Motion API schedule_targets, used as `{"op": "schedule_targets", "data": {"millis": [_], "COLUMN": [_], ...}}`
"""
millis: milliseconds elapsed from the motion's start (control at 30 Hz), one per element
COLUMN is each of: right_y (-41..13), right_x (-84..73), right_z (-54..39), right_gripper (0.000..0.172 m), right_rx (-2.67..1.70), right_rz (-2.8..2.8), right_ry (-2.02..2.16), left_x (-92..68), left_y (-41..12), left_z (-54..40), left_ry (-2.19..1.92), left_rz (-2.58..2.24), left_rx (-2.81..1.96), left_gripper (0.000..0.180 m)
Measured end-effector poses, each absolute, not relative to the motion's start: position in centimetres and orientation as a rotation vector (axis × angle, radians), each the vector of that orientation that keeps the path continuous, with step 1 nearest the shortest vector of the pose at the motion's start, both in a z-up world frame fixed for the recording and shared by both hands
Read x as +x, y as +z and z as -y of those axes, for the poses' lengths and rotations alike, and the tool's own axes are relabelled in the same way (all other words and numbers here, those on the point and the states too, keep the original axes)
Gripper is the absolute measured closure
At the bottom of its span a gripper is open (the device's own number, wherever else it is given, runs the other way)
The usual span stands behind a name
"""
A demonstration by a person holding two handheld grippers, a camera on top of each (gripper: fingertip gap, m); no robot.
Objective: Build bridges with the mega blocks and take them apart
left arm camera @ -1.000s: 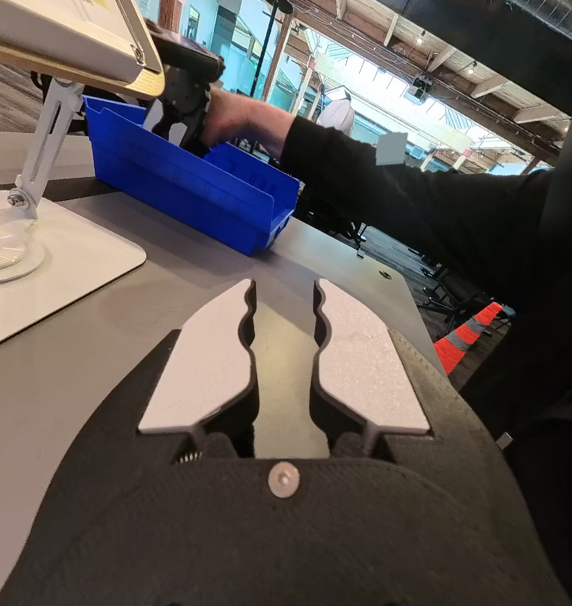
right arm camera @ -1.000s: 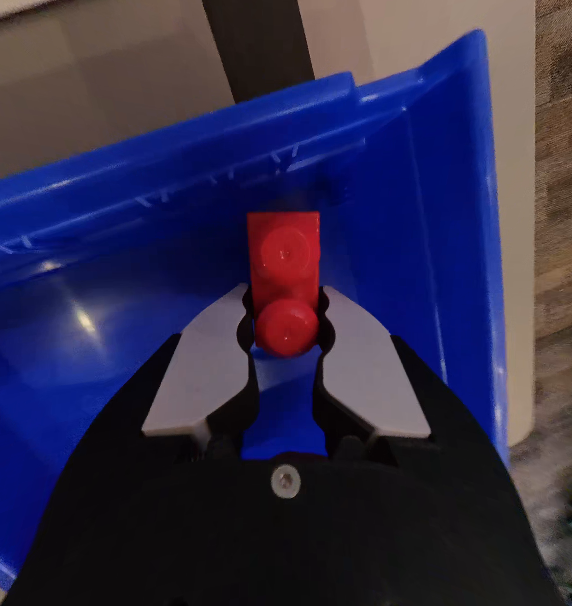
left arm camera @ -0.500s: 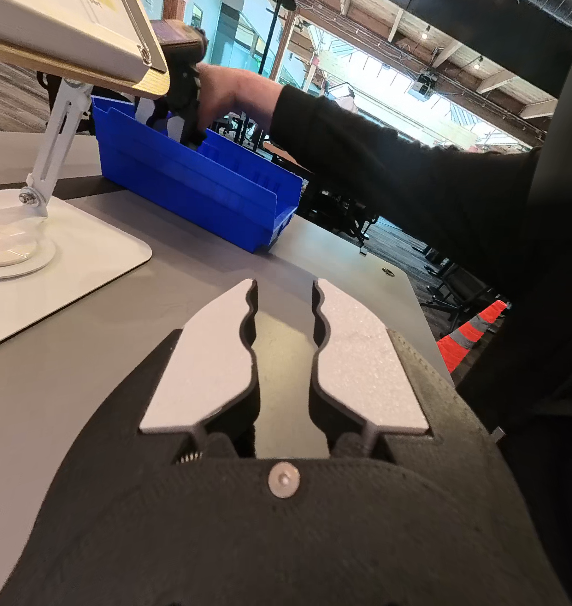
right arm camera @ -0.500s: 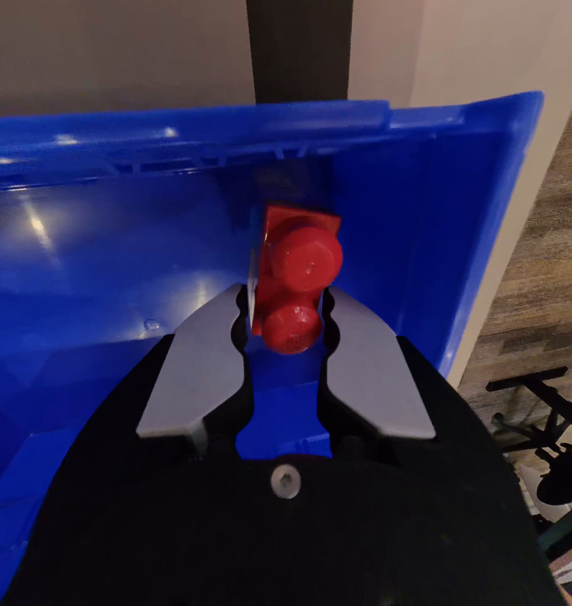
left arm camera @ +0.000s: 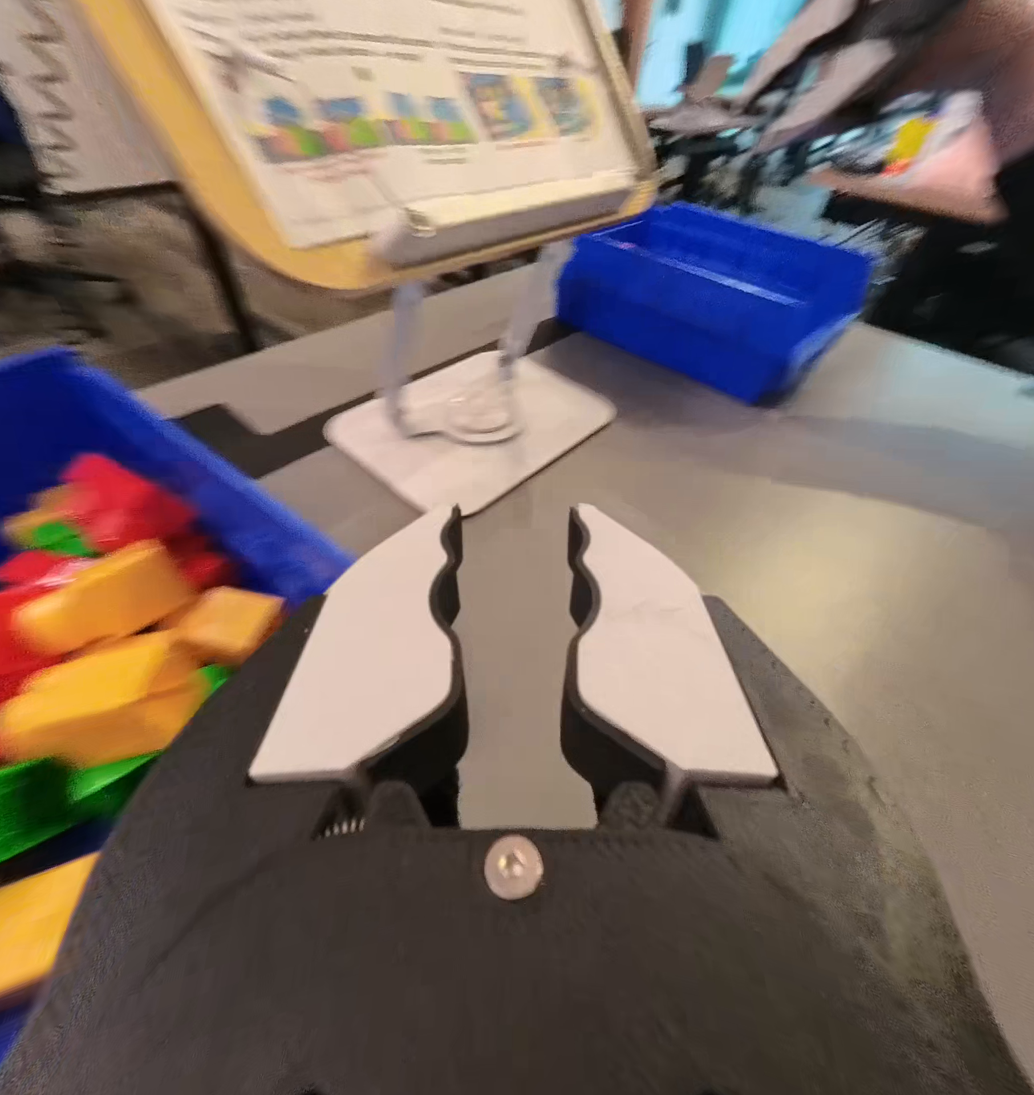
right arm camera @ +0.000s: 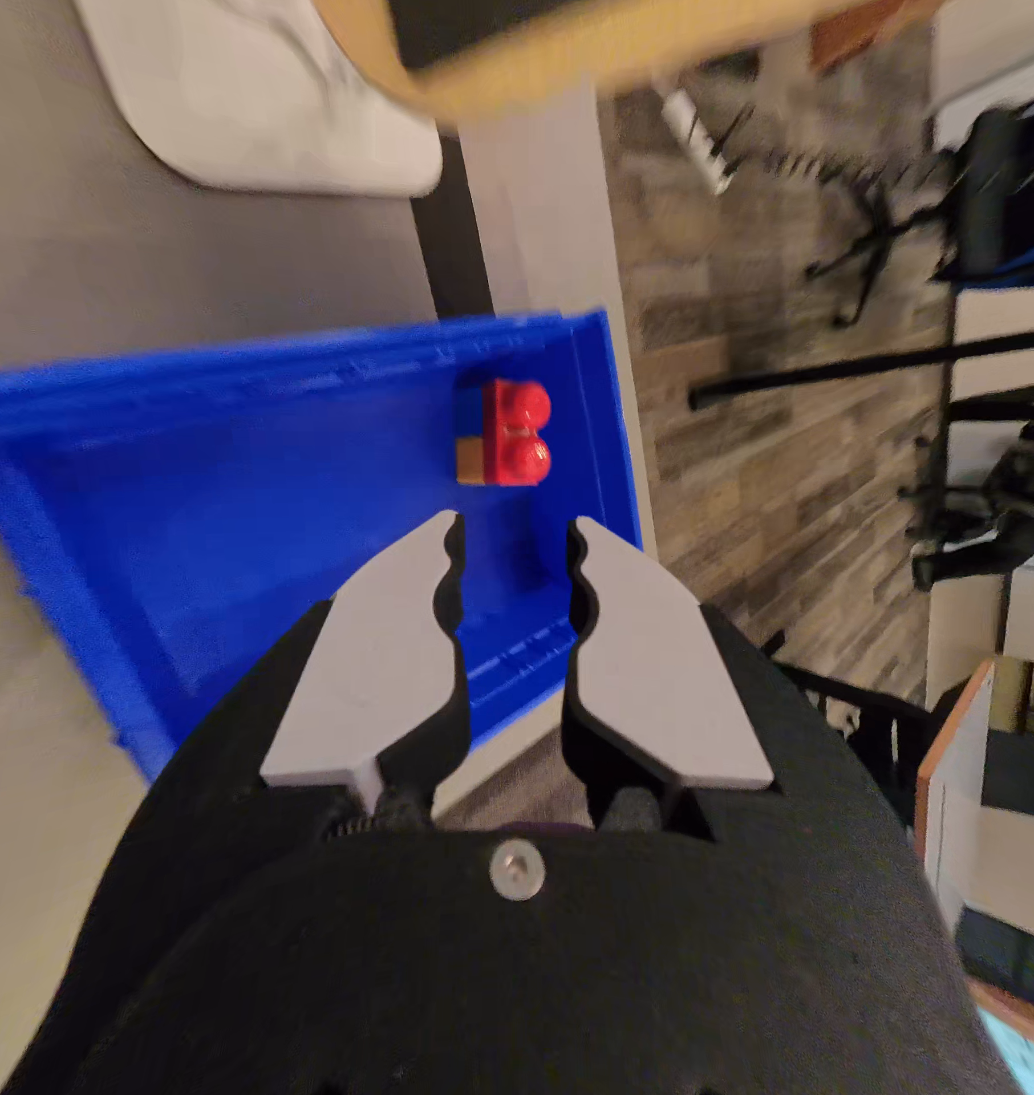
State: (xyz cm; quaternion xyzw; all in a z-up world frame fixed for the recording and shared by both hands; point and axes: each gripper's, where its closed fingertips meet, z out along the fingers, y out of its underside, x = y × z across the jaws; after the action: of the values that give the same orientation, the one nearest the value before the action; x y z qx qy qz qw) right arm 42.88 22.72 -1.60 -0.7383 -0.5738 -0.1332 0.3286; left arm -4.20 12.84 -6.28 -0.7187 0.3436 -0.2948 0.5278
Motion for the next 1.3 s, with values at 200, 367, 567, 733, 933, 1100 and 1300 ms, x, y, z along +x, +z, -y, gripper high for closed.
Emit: {"op": "schedule_targets", "data": {"millis": [200, 367, 567, 733, 933, 1100, 1300], "right_y": [-3.0, -7.4, -12.7, -13.9, -13.4, -11.3, -6.8], "right_x": [32.1, 22.9, 18.1, 17.3, 16.1, 14.9, 11.6], "right_z": [-13.6, -9.1, -6.8, -6.3, -7.0, -6.5, -5.7], "right_gripper": [0.143, 0.147, 0.150, 0.154, 0.154, 0.152, 0.125], "right_rx": [-1.751, -1.662, -1.668, -1.673, -1.649, -1.618, -1.569], "right_rz": [1.550, 1.585, 1.666, 1.657, 1.590, 1.462, 1.121], "right_ry": [-0.096, 0.200, 0.333, 0.420, 0.494, 0.728, 1.379], "left_x": [-13.7, -15.0, -15.8, -17.3, -17.5, -13.3, -2.5], "left_y": [-6.6, -9.9, -15.2, -14.9, -12.5, -6.2, -2.3], "left_z": [-18.4, -21.4, -23.8, -25.1, -25.1, -20.7, -11.2], "left_ry": [-0.104, 0.046, 0.415, 0.645, 0.589, 0.140, -0.388], "left_rz": [-0.842, -0.941, -1.103, -1.121, -1.017, -0.894, -0.989], "left_rx": [-1.904, -2.045, -2.174, -2.135, -2.000, -1.747, -1.380], "left_gripper": [0.141, 0.140, 0.146, 0.172, 0.178, 0.179, 0.179]}}
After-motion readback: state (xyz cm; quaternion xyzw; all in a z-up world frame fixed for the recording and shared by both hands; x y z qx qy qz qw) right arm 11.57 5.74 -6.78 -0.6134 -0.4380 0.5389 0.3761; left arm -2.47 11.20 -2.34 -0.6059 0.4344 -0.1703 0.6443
